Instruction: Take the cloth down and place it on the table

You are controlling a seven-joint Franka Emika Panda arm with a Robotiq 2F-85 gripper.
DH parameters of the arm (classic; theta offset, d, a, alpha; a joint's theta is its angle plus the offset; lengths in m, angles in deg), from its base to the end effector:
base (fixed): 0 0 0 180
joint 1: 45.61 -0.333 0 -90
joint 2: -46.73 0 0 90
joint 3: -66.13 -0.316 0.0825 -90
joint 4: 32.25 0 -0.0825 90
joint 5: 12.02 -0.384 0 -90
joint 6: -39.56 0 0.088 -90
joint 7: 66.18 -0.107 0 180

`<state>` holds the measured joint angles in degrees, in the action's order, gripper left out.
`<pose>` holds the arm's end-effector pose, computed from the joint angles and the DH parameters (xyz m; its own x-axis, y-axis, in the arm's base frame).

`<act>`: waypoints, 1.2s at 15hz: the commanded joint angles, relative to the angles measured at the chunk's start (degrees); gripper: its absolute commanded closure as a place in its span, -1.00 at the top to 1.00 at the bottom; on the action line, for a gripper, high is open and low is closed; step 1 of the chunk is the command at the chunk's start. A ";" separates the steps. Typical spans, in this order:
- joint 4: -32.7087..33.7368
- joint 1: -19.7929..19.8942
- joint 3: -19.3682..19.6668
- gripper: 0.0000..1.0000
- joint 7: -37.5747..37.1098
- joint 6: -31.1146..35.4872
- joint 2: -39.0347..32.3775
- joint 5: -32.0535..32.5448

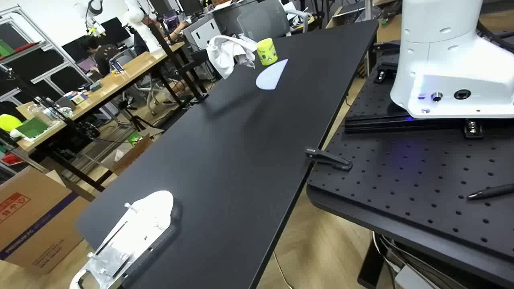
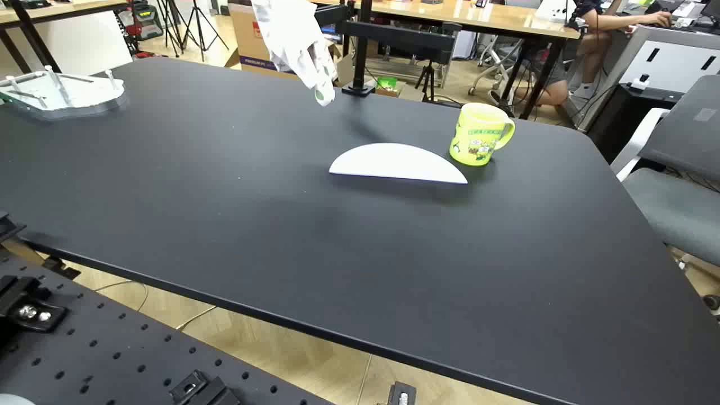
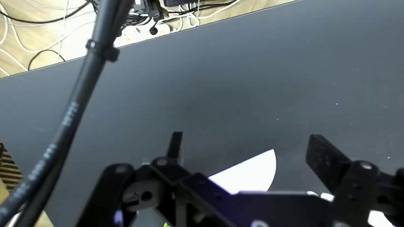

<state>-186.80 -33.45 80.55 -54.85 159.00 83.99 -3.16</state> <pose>0.3092 -0.1591 0.4211 0.9892 -0.1433 0.0306 -0.1431 -0.9897 -0.0089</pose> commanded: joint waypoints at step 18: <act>0.30 -4.28 -4.39 1.00 -2.22 11.15 -4.68 -4.14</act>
<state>-186.95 -34.90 78.34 -54.96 165.34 82.44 -5.37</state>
